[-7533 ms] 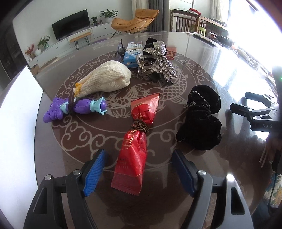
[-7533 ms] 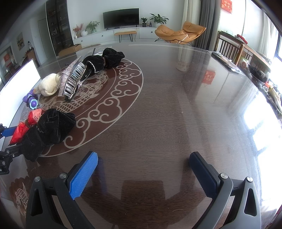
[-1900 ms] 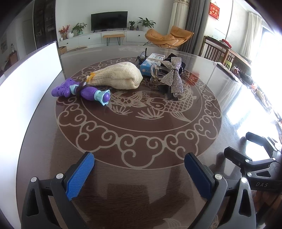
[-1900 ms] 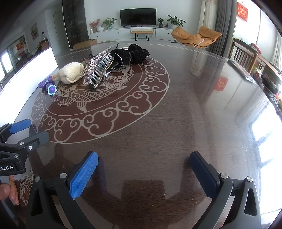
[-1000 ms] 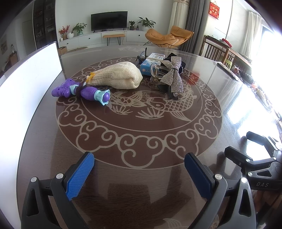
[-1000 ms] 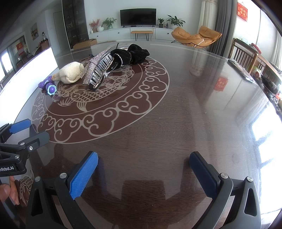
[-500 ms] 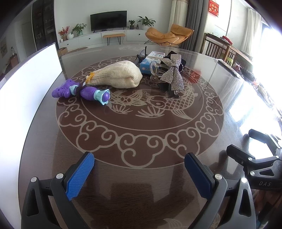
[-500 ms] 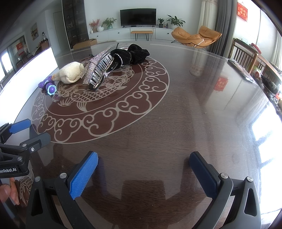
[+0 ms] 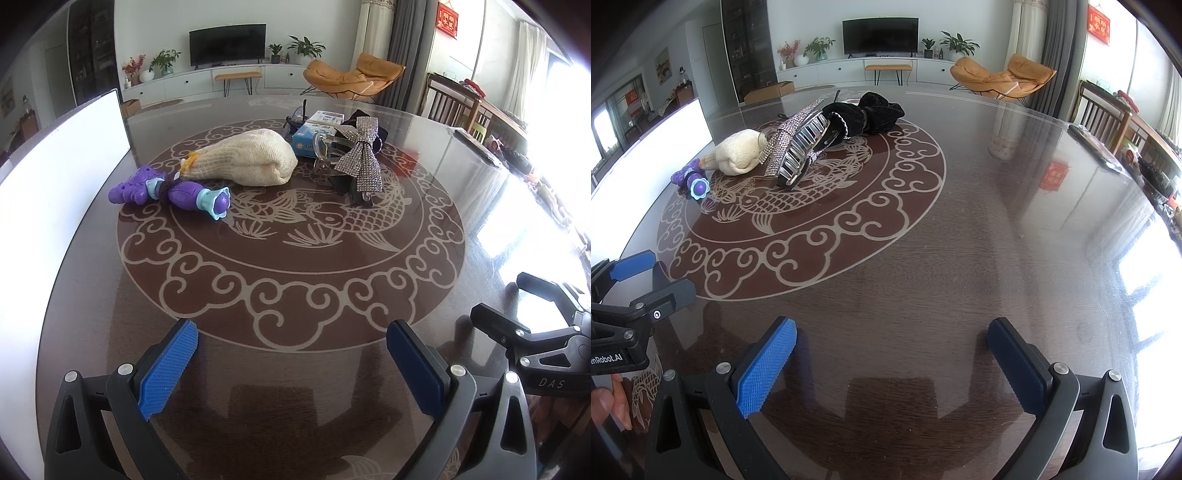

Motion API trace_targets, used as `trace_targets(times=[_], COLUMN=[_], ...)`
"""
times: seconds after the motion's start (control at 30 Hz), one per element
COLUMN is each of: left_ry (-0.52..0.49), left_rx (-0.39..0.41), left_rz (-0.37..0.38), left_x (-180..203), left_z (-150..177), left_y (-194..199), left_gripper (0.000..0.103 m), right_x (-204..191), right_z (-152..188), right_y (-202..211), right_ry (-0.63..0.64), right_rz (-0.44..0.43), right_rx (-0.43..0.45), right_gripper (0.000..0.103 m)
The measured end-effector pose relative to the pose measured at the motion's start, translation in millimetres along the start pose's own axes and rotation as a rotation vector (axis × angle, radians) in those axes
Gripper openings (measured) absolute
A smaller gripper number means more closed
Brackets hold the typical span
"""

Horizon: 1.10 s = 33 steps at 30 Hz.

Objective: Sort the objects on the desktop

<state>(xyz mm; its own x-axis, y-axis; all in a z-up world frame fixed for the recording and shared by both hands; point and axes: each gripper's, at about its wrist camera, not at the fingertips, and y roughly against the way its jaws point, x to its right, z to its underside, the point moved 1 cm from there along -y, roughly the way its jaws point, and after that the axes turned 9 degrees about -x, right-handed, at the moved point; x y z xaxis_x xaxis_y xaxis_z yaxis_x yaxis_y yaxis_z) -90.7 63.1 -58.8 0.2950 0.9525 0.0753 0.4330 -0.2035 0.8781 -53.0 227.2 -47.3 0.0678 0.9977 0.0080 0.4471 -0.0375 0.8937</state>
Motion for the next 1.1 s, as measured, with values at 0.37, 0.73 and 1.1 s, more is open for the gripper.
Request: trace_targets(times=[0.37,0.73,1.1], left_ry=[0.280,0.308,0.154], left_rx=[0.027,-0.094,-0.020], left_rz=[0.024,-0.174,-0.147], left_x=[-68.7,-84.5,-89.0], left_z=[-84.3,-110.7,-100.5], left_y=[-3.0,-58.0,-41.5], left_gripper=[0.103,0.103,0.059], right_x=[0.2,0.3,0.4], right_z=[0.1,0.2,0.3], right_y=[-0.4,-0.5,-0.3], right_ry=[0.000,0.000,0.000], right_rz=[0.000,0.000,0.000], right_rx=[0.000,0.000,0.000], right_gripper=[0.103,0.103,0.103])
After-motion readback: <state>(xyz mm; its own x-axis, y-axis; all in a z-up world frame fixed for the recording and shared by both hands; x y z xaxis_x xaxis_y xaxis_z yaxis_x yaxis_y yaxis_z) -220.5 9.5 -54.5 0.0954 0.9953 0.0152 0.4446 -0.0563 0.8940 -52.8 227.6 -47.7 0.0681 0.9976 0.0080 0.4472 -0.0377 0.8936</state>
